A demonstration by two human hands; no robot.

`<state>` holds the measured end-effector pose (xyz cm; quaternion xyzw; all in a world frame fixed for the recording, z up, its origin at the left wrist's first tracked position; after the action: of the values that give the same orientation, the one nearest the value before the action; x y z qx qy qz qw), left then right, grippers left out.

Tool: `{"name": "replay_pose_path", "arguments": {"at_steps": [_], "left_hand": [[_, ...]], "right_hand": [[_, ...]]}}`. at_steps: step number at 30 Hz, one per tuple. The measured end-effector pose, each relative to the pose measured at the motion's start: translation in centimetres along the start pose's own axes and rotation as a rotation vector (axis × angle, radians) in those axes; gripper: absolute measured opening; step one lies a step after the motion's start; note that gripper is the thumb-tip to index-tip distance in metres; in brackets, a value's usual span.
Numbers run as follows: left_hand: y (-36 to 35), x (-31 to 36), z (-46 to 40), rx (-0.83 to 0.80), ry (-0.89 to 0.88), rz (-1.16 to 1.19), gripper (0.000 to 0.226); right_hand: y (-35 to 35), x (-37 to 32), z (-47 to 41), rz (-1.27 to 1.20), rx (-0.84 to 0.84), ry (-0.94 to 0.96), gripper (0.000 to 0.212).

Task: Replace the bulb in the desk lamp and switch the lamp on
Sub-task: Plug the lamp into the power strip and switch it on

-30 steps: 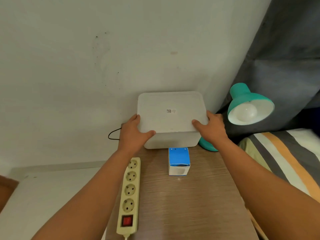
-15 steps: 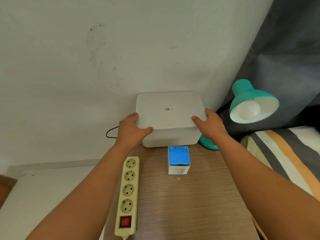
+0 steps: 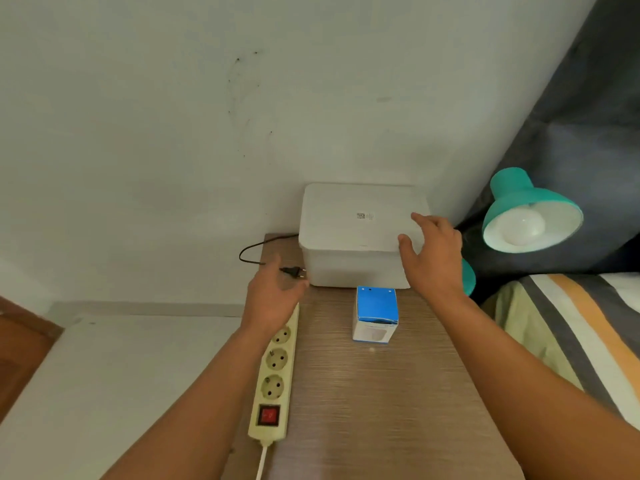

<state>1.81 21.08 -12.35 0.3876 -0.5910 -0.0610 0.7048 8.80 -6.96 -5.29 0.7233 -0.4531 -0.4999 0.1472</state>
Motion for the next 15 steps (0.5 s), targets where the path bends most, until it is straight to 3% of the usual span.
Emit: {"name": "replay_pose_path", "arguments": {"at_steps": [3, 8, 12, 15], "left_hand": [[0.1, -4.5, 3.4, 0.016, 0.046, -0.037, 0.046], [-0.9, -9.5, 8.1, -0.012, 0.109, -0.203, 0.083], [-0.8, -11.4, 8.7, 0.030, 0.131, -0.121, 0.080], [-0.2, -12.1, 8.5, 0.060, 0.120, -0.078, 0.082]], "right_hand": [[-0.8, -3.7, 2.6, -0.152, -0.089, 0.134, 0.036], [-5.2, -10.2, 7.2, -0.206, -0.406, 0.244, 0.028], [-11.0, -14.1, 10.7, -0.069, -0.668, 0.331, 0.035], [-15.7, -14.9, 11.9, 0.111, -0.748, 0.374, 0.033]]}}
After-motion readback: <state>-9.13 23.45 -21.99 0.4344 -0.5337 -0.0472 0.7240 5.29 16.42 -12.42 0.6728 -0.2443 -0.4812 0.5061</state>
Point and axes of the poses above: each hand's wrist, its own z-axis away from the middle knuckle, its own y-axis out of the back of the hand, x = y × z, the point moved 8 cm from there along -z, towards the middle knuckle, and after that the axes turned 13 degrees about x, right-handed, at the moved point
